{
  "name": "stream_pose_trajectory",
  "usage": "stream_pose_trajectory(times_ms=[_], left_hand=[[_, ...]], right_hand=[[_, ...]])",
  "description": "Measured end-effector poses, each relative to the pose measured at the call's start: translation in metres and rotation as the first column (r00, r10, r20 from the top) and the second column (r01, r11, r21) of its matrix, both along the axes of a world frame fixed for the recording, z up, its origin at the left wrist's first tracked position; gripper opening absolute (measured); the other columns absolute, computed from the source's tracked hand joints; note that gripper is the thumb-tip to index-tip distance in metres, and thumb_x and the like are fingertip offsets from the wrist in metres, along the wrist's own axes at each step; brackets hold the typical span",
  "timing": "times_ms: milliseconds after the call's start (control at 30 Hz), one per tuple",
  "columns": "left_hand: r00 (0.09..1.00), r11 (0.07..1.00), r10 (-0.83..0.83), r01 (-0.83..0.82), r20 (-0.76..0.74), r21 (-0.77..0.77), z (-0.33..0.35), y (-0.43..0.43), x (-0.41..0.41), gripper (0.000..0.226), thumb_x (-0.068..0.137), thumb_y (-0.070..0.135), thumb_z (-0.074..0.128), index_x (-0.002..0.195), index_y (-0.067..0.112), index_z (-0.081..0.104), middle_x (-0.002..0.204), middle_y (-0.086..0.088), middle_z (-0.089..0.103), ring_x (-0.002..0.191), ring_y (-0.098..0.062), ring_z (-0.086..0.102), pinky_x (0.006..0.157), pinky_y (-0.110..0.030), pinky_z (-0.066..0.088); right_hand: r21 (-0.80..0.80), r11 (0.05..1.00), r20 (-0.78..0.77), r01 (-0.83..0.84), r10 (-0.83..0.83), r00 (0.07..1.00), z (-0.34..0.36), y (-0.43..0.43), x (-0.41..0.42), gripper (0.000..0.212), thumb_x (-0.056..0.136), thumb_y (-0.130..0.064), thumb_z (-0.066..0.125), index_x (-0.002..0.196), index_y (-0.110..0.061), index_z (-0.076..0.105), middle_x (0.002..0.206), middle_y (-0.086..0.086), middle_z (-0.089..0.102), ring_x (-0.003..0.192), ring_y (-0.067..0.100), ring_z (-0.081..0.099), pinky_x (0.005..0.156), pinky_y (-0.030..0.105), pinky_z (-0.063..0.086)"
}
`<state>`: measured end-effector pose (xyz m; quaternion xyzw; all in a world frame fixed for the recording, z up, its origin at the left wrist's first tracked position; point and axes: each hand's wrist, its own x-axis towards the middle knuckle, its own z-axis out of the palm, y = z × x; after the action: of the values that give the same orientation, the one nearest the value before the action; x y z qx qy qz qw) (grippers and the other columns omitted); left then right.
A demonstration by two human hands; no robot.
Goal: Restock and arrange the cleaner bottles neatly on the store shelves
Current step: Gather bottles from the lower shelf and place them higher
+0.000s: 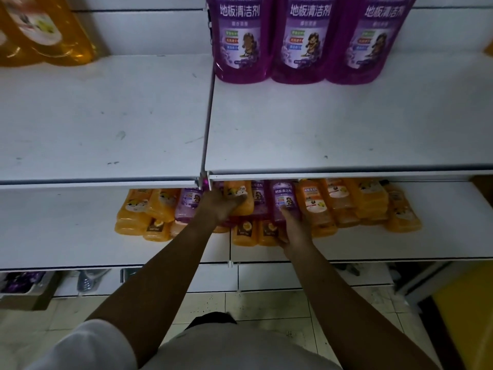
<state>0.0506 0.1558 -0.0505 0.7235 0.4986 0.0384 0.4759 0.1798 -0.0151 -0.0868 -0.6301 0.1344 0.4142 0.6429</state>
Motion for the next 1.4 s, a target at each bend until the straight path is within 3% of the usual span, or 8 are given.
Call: stream_pose_trajectory(times_ms=[167, 300, 433, 667, 933, 1167, 1300, 1400], left_hand=[[0.999, 0.999, 0.021, -0.022, 0.031, 0.023, 0.007, -0.024, -0.010, 0.055, 0.088, 0.054, 0.077, 0.130, 0.021, 0.065, 0.120, -0.003, 0.072, 0.105, -0.023, 0.069, 0.074, -0.026, 0.058], [0.983, 0.987, 0.124, -0.136, 0.132, 0.084, -0.004, -0.038, -0.023, 0.064, 0.072, 0.078, 0.076, 0.117, 0.034, 0.071, 0.120, 0.000, 0.076, 0.112, -0.023, 0.071, 0.096, -0.045, 0.059], [0.942, 0.957, 0.258, -0.279, 0.214, 0.075, -0.065, -0.027, -0.023, 0.056, 0.057, 0.093, 0.075, 0.103, 0.061, 0.064, 0.113, 0.012, 0.075, 0.114, -0.024, 0.068, 0.090, -0.052, 0.061], [0.868, 0.926, 0.375, -0.366, 0.325, -0.090, 0.001, -0.059, -0.009, 0.042, 0.085, 0.031, 0.087, 0.120, 0.014, 0.072, 0.113, -0.004, 0.076, 0.094, -0.018, 0.072, 0.074, -0.034, 0.063], [0.842, 0.887, 0.460, -0.421, 0.282, -0.189, 0.007, -0.053, -0.008, 0.031, 0.075, 0.023, 0.094, 0.098, 0.023, 0.073, 0.097, -0.005, 0.074, 0.095, -0.032, 0.076, 0.082, -0.054, 0.064], [0.933, 0.961, 0.261, -0.276, 0.246, 0.026, 0.013, -0.047, -0.018, 0.043, 0.078, 0.023, 0.092, 0.116, 0.010, 0.076, 0.107, -0.001, 0.075, 0.093, -0.016, 0.069, 0.063, -0.016, 0.047], [0.879, 0.911, 0.366, -0.272, 0.305, -0.309, 0.020, -0.044, -0.025, 0.047, 0.076, 0.014, 0.092, 0.119, 0.011, 0.072, 0.113, -0.005, 0.077, 0.101, -0.029, 0.076, 0.076, -0.041, 0.066], [0.818, 0.763, 0.471, -0.189, 0.331, -0.618, 0.034, -0.055, -0.032, 0.043, 0.084, 0.006, 0.083, 0.123, 0.009, 0.066, 0.119, -0.017, 0.075, 0.107, -0.036, 0.074, 0.091, -0.052, 0.062]], right_hand=[[0.103, 0.983, 0.023, 0.153, -0.156, 0.987, 0.007, 0.000, -0.001, 0.057, 0.092, -0.025, 0.079, 0.140, -0.037, 0.052, 0.134, 0.004, 0.062, 0.115, 0.031, 0.066, 0.085, 0.051, 0.063], [0.161, 0.968, -0.029, 0.190, -0.188, 0.982, 0.009, -0.013, -0.004, 0.055, 0.089, -0.017, 0.080, 0.136, -0.031, 0.056, 0.131, 0.005, 0.064, 0.115, 0.030, 0.067, 0.079, 0.044, 0.064], [0.151, 0.964, -0.134, 0.221, -0.201, 0.970, 0.008, -0.034, -0.014, 0.061, 0.086, -0.016, 0.082, 0.140, -0.023, 0.056, 0.130, 0.010, 0.066, 0.114, 0.033, 0.068, 0.084, 0.048, 0.063], [0.182, 0.964, -0.284, 0.194, -0.137, 0.949, 0.011, -0.062, -0.019, 0.050, 0.094, -0.011, 0.073, 0.139, -0.007, 0.051, 0.132, 0.024, 0.059, 0.118, 0.039, 0.061, 0.081, 0.047, 0.061], [0.203, 0.964, -0.315, 0.171, -0.101, 0.944, 0.012, -0.077, -0.028, 0.031, 0.095, -0.009, 0.070, 0.123, -0.007, 0.058, 0.137, 0.026, 0.056, 0.125, 0.041, 0.058, 0.085, 0.046, 0.060], [0.229, 0.965, -0.317, 0.127, -0.049, 0.947, 0.023, -0.084, -0.035, 0.032, 0.085, -0.004, 0.073, 0.114, -0.005, 0.060, 0.132, 0.027, 0.058, 0.124, 0.040, 0.059, 0.105, 0.053, 0.053], [0.299, 0.948, -0.363, 0.109, 0.007, 0.932, 0.029, -0.091, -0.039, 0.047, 0.082, -0.009, 0.074, 0.126, -0.005, 0.058, 0.130, 0.028, 0.062, 0.122, 0.041, 0.061, 0.105, 0.053, 0.052], [0.376, 0.927, -0.305, -0.007, 0.131, 0.943, 0.034, -0.103, -0.039, 0.058, 0.078, -0.003, 0.075, 0.133, -0.005, 0.058, 0.120, 0.024, 0.071, 0.118, 0.039, 0.065, 0.102, 0.049, 0.054]])
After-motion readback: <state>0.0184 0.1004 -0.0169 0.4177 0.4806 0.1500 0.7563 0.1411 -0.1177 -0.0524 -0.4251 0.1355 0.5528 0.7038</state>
